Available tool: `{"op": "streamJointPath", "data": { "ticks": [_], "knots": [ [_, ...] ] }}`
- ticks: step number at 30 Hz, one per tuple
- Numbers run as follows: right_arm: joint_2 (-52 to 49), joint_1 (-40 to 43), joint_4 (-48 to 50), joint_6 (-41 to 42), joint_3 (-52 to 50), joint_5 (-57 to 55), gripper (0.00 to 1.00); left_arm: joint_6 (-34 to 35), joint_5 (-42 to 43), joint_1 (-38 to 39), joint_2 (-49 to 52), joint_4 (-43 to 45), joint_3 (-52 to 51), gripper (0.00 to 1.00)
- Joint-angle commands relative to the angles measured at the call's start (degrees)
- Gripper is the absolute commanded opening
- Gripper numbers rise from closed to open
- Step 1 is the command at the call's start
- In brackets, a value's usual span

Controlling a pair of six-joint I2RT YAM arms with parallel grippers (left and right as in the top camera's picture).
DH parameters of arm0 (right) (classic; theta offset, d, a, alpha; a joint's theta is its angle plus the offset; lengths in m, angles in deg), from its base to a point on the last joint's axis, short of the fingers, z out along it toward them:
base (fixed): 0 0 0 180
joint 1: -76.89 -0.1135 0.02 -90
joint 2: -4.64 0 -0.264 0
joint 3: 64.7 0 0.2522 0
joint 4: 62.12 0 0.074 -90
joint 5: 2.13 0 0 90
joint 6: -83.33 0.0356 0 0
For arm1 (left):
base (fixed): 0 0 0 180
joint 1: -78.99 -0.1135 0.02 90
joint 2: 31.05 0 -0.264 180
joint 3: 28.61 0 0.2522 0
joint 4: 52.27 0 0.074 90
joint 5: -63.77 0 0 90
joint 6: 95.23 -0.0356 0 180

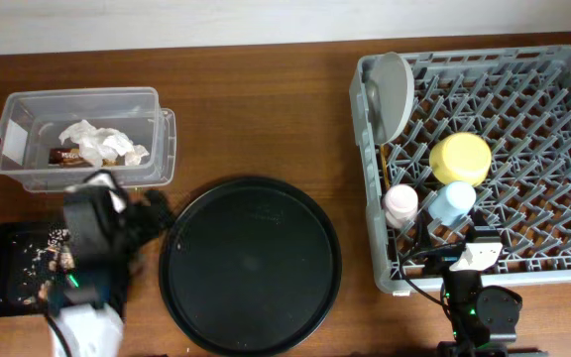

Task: Sort waste into correct bins and load items into the dishwasher rack

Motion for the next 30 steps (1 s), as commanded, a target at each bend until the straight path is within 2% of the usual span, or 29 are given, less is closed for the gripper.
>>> {"op": "streamJointPath", "data": {
  "ticks": [1, 3, 5, 7, 10, 14, 17, 22, 30],
  "knots": [
    [0.46, 0.44, -0.37, 0.07, -0.31, -0.46, 0.99, -12.92, 4.44, 5.38, -17.27, 15.47, -16.98, 0.99],
    [0.44, 0.44, -0.37, 0.07, -0.31, -0.46, 0.99, -12.9, 4.31, 5.51, -27.39, 22.95, -26.1, 0.99],
    [0.44, 0.44, -0.37, 0.07, -0.31, -0.46, 0.99, -12.9, 4.33, 5.51, -32.26, 28.0, -31.36, 0.99],
    [0.46, 0.44, -0.37, 0.07, -0.31, -0.46, 0.99, -12.92, 4.31, 5.51, -34.97, 31.98, -34.88, 0.99],
    [0.46, 0.44, -0.37, 0.07, -0.31, -0.46, 0.99, -16.41, 4.31, 5.51, -38.97, 34.97, -38.27, 0.99],
    [0.44, 0.44, -0.37, 0.07, -0.31, -0.46, 0.99, -19.08, 3.21, 5.51, -44.72, 34.86, -41.51, 0.99],
    [0.44, 0.44, -0.37, 0.07, -0.31, -0.46, 0.99, -19.02, -0.07, 5.51, -48.89, 27.1, -41.53, 0.99],
    [0.46, 0.44, -0.37, 0.07, -0.31, -0.46, 0.99, -19.04, -0.92, 5.51, -54.84, 27.19, -41.53, 0.99],
    [0.46, 0.44, -0.37, 0.07, -0.31, -0.46, 0.99, -19.08, -2.49, 5.51, -55.67, 27.12, -41.53, 0.99]
  ]
}}
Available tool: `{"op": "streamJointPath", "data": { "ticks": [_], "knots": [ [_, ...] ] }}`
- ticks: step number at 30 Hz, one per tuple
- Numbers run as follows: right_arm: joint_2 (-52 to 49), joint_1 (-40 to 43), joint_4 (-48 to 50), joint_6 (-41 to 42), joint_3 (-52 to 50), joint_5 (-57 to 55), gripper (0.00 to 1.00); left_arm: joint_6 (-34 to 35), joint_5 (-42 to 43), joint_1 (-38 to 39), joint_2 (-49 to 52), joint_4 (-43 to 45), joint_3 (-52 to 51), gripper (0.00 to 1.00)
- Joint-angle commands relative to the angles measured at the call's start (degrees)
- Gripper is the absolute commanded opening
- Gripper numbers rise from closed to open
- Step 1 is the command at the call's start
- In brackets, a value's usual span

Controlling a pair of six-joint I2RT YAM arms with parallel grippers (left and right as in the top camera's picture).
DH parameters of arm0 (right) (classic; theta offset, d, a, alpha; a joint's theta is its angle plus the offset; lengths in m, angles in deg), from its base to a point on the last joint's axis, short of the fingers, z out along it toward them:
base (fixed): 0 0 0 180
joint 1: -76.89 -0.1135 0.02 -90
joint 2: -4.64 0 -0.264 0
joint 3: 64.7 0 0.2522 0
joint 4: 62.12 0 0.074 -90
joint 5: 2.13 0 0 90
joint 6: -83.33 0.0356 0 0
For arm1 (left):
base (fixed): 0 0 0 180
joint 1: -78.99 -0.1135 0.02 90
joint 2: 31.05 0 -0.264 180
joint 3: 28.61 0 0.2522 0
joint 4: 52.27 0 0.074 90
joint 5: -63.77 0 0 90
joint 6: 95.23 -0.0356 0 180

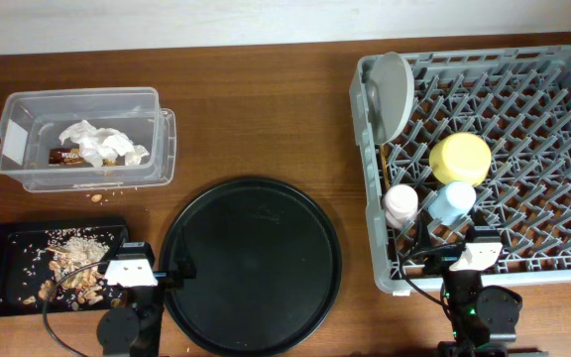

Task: Sort waste into correct bins and load items into the dishwasher rack

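Observation:
A clear plastic bin [28,174] at the back left holds crumpled white tissue [102,142] and a brown wrapper [64,156]. In front of it a small black tray [3,283] carries scattered food crumbs [72,268]. The grey dishwasher rack [563,149] on the right holds a grey bowl on edge [393,91], a yellow cup [460,159], a pink cup [400,204] and a blue cup [453,201]. My left gripper [174,274] rests low at the front between the black tray and the round tray. My right gripper [426,260] sits at the rack's front edge. Neither jaw gap is readable.
A large round black tray [251,266] lies bare in the middle of the wooden table. One crumb [95,196] lies on the table in front of the clear bin. A thin yellow stick [380,164] stands at the rack's left wall.
My left arm was raised over the small black tray, hiding much of it. It now sits pulled back at the table's front edge, and the crumbs on the tray show. The right arm is unchanged.

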Motion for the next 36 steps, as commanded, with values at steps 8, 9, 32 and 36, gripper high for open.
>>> {"op": "streamJointPath", "data": {
  "ticks": [8, 9, 32, 36],
  "knots": [
    [0.42, 0.39, -0.33, 0.24, -0.31, -0.48, 0.99, -1.97, -1.49, 0.22, -0.59, -0.24, -0.35, 0.99],
    [0.42, 0.39, -0.33, 0.24, -0.31, -0.48, 0.99, -1.97, -1.49, 0.22, -0.59, -0.24, -0.35, 0.99],
    [0.44, 0.39, -0.33, 0.24, -0.31, -0.48, 0.99, -1.97, -1.49, 0.22, -0.59, -0.24, -0.35, 0.99],
    [0.44, 0.39, -0.33, 0.24, -0.31, -0.48, 0.99, -1.97, -1.49, 0.22, -0.59, -0.24, -0.35, 0.99]
  ]
}}
